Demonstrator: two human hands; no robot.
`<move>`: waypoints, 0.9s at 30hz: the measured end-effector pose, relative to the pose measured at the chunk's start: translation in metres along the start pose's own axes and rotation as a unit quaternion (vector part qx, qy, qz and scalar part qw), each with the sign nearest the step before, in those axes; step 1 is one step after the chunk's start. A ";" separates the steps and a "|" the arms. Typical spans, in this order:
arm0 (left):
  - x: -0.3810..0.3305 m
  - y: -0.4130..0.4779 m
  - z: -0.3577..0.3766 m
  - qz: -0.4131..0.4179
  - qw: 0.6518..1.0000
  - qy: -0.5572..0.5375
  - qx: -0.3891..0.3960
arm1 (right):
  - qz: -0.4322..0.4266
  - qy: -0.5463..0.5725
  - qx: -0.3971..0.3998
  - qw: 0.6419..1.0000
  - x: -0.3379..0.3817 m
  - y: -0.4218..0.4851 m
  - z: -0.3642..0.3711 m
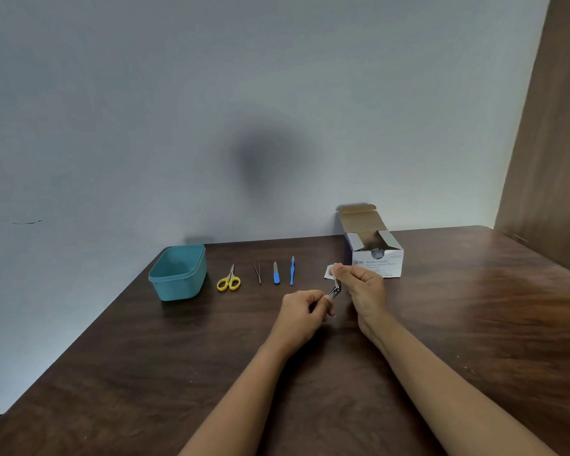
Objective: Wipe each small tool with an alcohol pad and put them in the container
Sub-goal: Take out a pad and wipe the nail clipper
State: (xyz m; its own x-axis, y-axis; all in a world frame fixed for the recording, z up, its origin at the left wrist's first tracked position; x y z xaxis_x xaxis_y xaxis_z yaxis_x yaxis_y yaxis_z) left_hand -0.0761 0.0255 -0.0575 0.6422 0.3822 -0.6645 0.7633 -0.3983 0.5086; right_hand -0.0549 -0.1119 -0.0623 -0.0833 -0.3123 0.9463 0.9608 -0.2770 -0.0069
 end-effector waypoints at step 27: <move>0.002 0.000 -0.011 -0.030 0.964 -0.249 -0.087 | -0.006 -0.049 0.087 0.995 0.002 -0.002 0.004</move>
State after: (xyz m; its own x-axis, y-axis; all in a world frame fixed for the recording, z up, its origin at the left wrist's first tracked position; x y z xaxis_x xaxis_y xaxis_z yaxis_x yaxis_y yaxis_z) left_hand -0.0739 0.0348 -0.0525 0.5155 -0.0639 -0.8545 0.8265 -0.2262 0.5156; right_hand -0.0560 -0.1078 -0.0595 -0.0766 -0.2166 0.9733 0.9918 -0.1163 0.0522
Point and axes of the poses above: each hand's wrist, its own y-axis towards the middle knuckle, its own z-axis out of the palm, x = y × z, the point moved 6 cm from there along y, towards the middle knuckle, and after that the axes turned 15 degrees about z, right-handed, at the moved point
